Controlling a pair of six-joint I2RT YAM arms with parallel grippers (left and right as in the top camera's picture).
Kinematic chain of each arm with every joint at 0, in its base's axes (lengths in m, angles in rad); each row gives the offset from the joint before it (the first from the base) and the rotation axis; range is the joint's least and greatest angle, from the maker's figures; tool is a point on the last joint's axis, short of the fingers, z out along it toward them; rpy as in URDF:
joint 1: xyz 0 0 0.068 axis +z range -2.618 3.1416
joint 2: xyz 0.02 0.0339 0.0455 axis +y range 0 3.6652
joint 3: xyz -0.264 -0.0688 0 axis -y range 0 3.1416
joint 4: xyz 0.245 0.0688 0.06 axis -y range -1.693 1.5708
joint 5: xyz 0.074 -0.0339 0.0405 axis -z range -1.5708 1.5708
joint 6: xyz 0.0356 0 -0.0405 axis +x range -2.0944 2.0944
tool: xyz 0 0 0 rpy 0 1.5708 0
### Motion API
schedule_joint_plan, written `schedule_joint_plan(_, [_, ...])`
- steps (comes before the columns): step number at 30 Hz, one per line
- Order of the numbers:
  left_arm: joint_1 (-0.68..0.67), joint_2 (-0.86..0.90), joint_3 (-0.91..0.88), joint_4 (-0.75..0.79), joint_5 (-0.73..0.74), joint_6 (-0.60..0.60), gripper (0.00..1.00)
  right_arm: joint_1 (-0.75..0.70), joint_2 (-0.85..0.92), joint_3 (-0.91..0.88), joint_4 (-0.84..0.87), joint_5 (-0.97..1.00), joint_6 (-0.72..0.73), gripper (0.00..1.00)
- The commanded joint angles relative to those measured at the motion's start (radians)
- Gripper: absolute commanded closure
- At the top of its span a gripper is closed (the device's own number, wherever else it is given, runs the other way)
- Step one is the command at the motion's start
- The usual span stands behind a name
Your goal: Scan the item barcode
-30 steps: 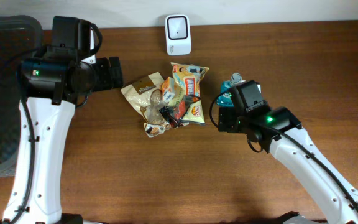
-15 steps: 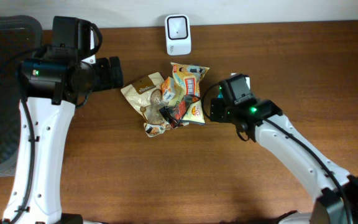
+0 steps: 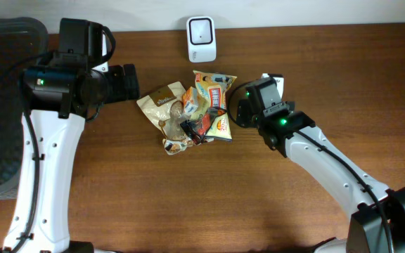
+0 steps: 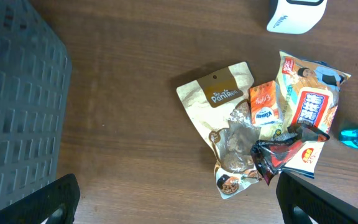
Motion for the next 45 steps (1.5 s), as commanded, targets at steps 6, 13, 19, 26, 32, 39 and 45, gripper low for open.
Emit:
schedule_joint_plan(6, [0.003,0.004,0.006,-0.002,-0.007,-0.01,0.01,-0.05,0.005,-0.005,0.113,-0.018,-0.066,0.02])
schedule_joint_plan(13, [0.003,0.004,0.006,-0.002,-0.007,-0.01,0.01,-0.05,0.005,-0.005,0.137,-0.063,-0.132,0.07])
schedule_joint_plan(19, [0.003,0.004,0.006,-0.002,-0.007,-0.01,0.01,-0.05,-0.038,-0.005,0.134,-0.06,-0.131,0.21])
schedule_joint_plan(26, [0.003,0.004,0.006,-0.002,-0.007,-0.01,0.01,-0.05,-0.127,-0.004,0.086,-0.061,-0.131,0.17])
schedule_joint_plan(32, [0.003,0.004,0.006,-0.002,-0.007,-0.01,0.01,-0.05,-0.194,-0.004,-0.012,-0.16,-0.131,0.07])
schedule_joint_plan(39, [0.003,0.004,0.006,-0.002,-0.007,-0.01,0.01,-0.048,-0.316,-0.004,-0.129,-0.317,-0.131,0.02])
schedule_joint_plan(45, [0.003,0.004,0.006,-0.002,-0.007,-0.01,0.01,-0.048,-0.291,-0.005,-0.172,-0.342,-0.131,0.01])
